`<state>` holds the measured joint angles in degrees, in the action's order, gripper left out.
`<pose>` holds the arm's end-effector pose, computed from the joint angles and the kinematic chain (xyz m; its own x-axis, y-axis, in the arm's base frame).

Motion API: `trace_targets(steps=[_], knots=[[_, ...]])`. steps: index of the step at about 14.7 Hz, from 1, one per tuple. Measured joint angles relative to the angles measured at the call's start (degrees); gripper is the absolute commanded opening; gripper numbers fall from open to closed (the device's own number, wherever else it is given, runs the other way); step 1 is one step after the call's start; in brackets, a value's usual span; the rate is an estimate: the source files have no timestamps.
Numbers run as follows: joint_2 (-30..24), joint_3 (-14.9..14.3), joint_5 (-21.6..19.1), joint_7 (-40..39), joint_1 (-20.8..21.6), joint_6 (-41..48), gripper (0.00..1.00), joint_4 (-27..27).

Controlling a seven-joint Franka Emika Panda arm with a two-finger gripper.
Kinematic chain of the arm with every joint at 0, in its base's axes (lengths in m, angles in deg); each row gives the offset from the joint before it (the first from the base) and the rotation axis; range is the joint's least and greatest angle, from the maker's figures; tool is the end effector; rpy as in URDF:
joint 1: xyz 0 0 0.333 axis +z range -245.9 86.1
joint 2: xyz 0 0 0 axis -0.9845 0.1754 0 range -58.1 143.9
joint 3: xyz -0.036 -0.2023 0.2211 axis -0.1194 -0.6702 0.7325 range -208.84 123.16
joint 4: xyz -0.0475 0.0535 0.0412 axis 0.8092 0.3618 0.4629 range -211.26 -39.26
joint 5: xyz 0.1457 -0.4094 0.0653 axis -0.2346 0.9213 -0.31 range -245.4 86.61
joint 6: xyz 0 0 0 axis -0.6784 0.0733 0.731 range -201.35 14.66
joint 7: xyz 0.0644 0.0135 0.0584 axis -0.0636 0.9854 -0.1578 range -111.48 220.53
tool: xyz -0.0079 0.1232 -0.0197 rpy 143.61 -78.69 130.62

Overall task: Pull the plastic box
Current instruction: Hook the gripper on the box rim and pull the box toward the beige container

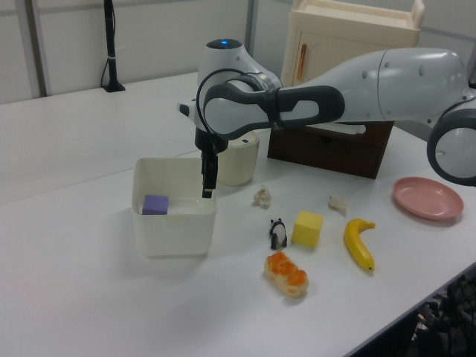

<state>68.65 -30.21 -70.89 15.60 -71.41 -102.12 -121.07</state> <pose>0.6954 0.2357 0.3754 0.4680 0.8829 0.0382 0.8786 -0.4695 0.0867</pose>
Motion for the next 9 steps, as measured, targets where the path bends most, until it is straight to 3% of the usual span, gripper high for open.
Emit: trace_targets(steps=[9], knots=[[-0.06,-0.34,4.65,-0.48,-1.5,0.01,1.0,-2.52]])
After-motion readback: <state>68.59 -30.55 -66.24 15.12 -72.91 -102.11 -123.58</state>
